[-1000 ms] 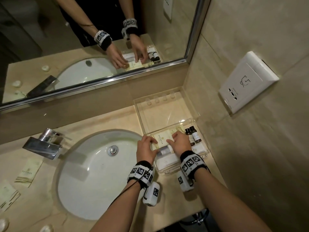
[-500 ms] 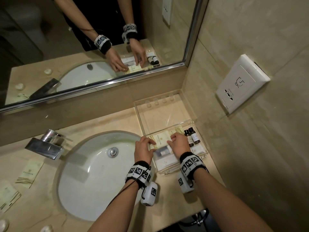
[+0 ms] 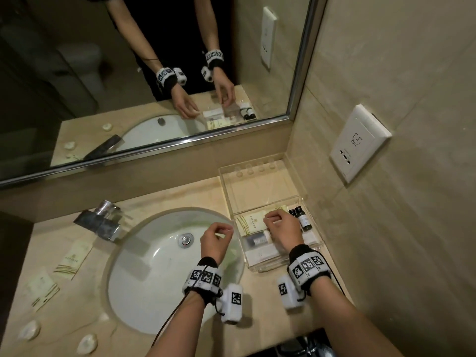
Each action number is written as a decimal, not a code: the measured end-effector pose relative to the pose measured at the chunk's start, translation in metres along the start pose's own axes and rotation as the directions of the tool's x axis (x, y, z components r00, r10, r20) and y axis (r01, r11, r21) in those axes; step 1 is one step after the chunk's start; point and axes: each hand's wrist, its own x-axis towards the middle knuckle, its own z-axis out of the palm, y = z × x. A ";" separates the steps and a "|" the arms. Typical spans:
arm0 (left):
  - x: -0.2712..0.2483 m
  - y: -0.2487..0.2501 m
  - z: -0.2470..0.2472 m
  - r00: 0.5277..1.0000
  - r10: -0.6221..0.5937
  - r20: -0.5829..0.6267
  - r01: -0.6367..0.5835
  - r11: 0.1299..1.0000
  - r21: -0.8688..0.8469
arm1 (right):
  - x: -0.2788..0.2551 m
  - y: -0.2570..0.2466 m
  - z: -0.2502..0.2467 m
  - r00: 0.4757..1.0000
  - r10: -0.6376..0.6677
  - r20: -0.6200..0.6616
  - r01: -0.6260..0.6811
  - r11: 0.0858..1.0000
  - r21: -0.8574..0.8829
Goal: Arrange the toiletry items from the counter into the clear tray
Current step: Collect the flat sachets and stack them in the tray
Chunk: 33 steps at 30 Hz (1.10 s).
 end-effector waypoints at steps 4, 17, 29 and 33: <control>-0.017 0.005 -0.031 0.993 -0.109 -0.054 0.103 0.989 -0.111 | -0.015 -0.030 0.003 0.992 -0.120 0.032 0.117 0.989 0.092; -0.076 -0.045 -0.184 0.897 -0.240 -0.371 0.157 0.958 -0.239 | -0.089 -0.146 0.127 0.843 -0.376 0.383 0.317 0.925 0.211; -0.105 -0.159 -0.356 0.753 -0.375 -0.540 0.238 0.921 -0.308 | -0.166 -0.198 0.320 0.710 -0.378 0.594 0.406 0.909 0.094; -0.089 -0.196 -0.400 0.778 -0.350 -0.522 0.301 0.937 -0.179 | -0.173 -0.208 0.383 0.725 -0.351 0.592 0.429 0.903 0.010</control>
